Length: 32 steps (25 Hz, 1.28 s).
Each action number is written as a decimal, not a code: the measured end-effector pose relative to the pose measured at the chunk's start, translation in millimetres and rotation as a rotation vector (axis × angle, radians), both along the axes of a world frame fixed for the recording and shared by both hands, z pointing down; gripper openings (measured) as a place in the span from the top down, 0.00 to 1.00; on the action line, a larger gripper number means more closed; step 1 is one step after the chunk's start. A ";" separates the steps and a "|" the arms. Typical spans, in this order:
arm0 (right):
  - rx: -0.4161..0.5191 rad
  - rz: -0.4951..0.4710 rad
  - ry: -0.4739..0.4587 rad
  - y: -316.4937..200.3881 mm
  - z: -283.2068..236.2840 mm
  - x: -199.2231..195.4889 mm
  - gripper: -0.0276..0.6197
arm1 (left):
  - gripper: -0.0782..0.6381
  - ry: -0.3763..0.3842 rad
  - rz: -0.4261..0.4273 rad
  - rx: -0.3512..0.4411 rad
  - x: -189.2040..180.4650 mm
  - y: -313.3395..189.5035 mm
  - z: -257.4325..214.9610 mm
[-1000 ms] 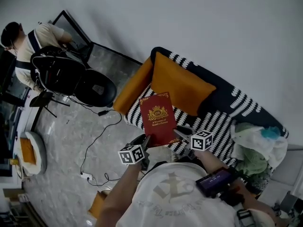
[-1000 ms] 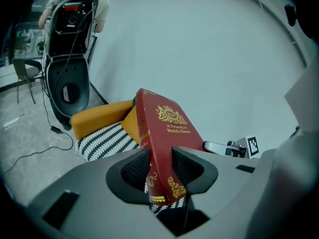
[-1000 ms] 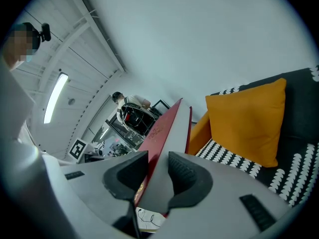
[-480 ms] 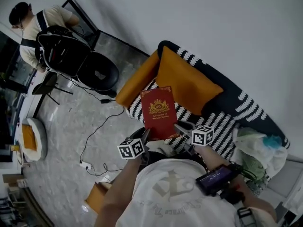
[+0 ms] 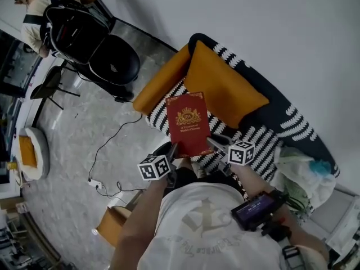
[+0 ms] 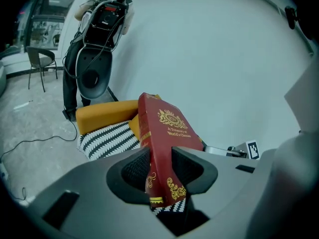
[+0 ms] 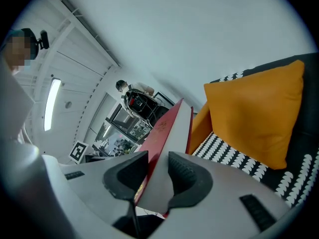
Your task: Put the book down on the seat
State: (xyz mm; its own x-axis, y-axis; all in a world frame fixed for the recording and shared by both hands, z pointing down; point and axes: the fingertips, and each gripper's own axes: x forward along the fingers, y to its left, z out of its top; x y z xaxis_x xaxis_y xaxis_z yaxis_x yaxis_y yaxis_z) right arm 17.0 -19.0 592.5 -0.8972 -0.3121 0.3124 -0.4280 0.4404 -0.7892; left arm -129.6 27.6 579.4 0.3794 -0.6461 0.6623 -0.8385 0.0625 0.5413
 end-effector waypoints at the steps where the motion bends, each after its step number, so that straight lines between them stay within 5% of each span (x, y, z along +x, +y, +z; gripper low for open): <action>1: -0.004 0.002 0.001 -2.9 2.0 -0.6 0.75 | 0.69 0.004 0.000 -0.006 -0.4 -1.8 3.3; 32: -0.139 0.009 0.076 -57.7 92.6 -31.5 0.75 | 0.69 0.116 -0.086 -0.148 -33.2 -50.1 101.0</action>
State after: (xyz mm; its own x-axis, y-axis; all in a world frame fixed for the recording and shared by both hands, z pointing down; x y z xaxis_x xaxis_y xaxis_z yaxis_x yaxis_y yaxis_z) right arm -14.5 -76.7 685.2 -0.8665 -0.2692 0.4203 -0.4926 0.3252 -0.8072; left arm -162.8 -22.5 680.4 0.4059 -0.5783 0.7076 -0.7592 0.2177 0.6134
